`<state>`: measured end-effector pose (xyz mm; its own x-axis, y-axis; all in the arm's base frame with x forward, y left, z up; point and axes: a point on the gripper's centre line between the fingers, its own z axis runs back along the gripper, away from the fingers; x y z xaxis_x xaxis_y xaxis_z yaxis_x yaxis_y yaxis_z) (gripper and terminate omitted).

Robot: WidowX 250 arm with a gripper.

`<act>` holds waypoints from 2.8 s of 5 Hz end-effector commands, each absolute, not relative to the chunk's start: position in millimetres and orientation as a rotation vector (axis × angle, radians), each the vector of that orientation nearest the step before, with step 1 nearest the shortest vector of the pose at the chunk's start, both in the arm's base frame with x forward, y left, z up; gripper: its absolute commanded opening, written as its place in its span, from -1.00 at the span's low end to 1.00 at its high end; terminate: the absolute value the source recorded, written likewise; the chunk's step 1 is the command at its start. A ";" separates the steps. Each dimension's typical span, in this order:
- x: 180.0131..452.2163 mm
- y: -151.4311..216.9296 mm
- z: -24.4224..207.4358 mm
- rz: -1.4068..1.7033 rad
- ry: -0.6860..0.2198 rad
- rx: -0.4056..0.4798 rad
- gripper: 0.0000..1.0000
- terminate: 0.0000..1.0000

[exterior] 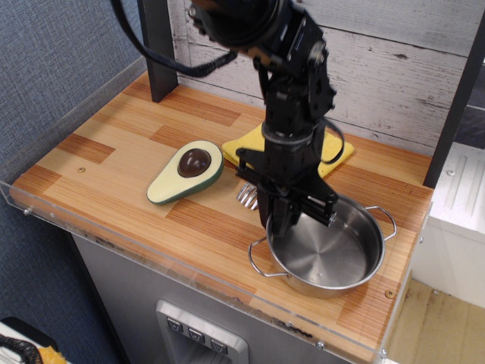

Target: Put the pot on the left of the avocado.

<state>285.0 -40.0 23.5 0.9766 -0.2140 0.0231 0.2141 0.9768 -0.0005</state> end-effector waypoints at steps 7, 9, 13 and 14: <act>252.1 206.6 98.9 0.342 -0.153 -0.014 -1.00 -1.00; 270.3 216.0 71.2 0.362 -0.086 0.022 -1.00 -1.00; 265.0 214.1 27.2 0.378 -0.027 0.003 1.00 -1.00; 263.6 210.8 40.1 0.378 -0.067 0.002 1.00 -1.00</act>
